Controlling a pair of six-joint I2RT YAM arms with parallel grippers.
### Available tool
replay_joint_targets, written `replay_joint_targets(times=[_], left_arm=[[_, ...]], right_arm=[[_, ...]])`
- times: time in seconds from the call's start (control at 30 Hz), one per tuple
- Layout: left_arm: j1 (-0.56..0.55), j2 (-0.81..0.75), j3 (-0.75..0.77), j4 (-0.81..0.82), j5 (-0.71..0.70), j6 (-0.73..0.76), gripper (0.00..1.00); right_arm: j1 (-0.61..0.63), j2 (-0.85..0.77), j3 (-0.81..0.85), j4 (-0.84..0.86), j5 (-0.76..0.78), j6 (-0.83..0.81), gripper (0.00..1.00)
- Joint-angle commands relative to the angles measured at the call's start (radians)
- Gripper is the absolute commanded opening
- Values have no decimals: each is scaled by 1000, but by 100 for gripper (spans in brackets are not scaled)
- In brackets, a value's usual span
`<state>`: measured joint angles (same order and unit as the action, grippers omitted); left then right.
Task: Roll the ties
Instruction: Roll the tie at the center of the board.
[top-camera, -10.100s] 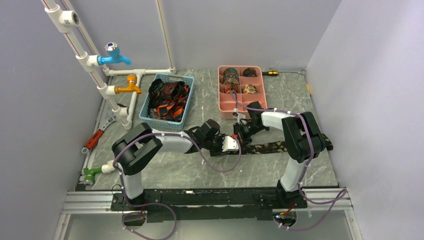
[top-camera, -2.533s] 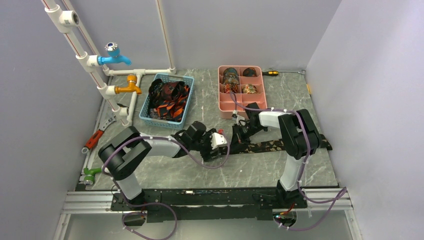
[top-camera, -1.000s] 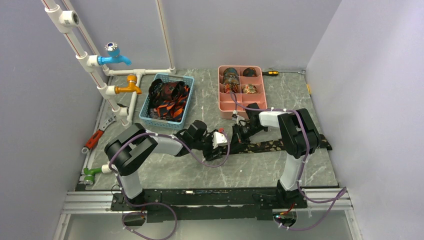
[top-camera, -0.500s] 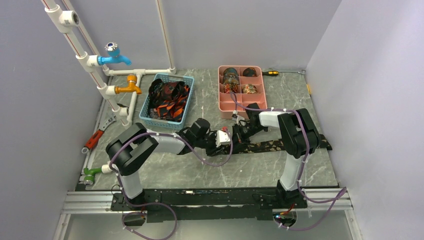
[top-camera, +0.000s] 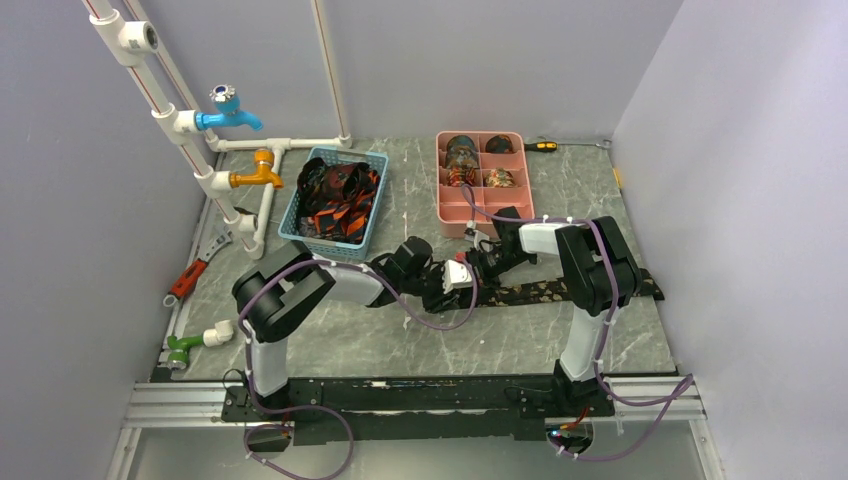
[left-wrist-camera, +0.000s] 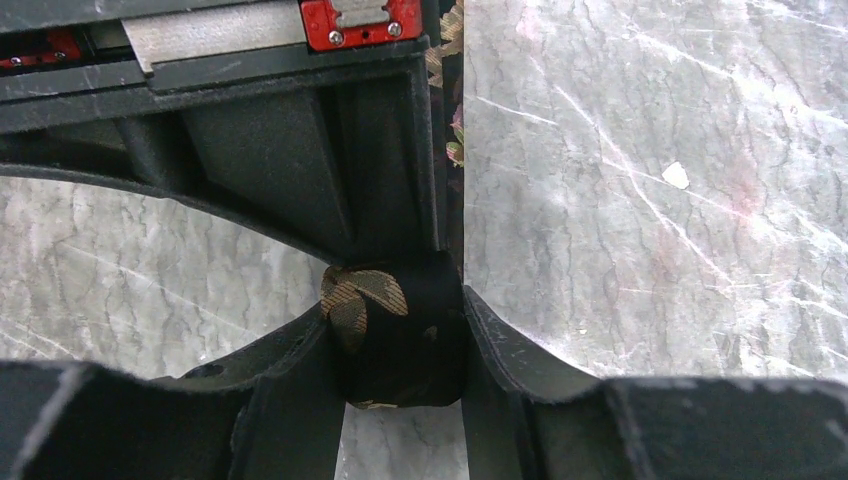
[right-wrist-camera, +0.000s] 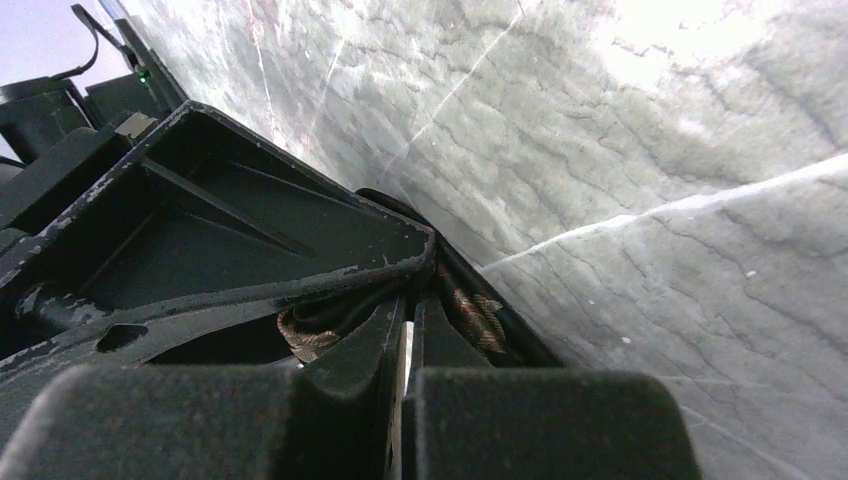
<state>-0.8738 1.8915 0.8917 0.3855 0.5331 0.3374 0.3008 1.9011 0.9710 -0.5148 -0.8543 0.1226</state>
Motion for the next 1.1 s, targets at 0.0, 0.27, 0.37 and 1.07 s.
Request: replay_joint_targets(times=[0.0, 0.27, 0.37, 1.07], left_arm=[[-10, 68, 1, 37, -46, 11, 43], [-1, 5, -74, -107, -100, 106, 23], [1, -4, -78, -177, -125, 132, 22], [2, 37, 14, -313, -119, 151, 24]], right_arm=[[16, 61, -41, 61, 115, 3, 0], [-29, 1, -8, -24, 99, -26, 9], [-85, -51, 1, -85, 74, -48, 19], [-69, -120, -10, 31, -86, 44, 48]])
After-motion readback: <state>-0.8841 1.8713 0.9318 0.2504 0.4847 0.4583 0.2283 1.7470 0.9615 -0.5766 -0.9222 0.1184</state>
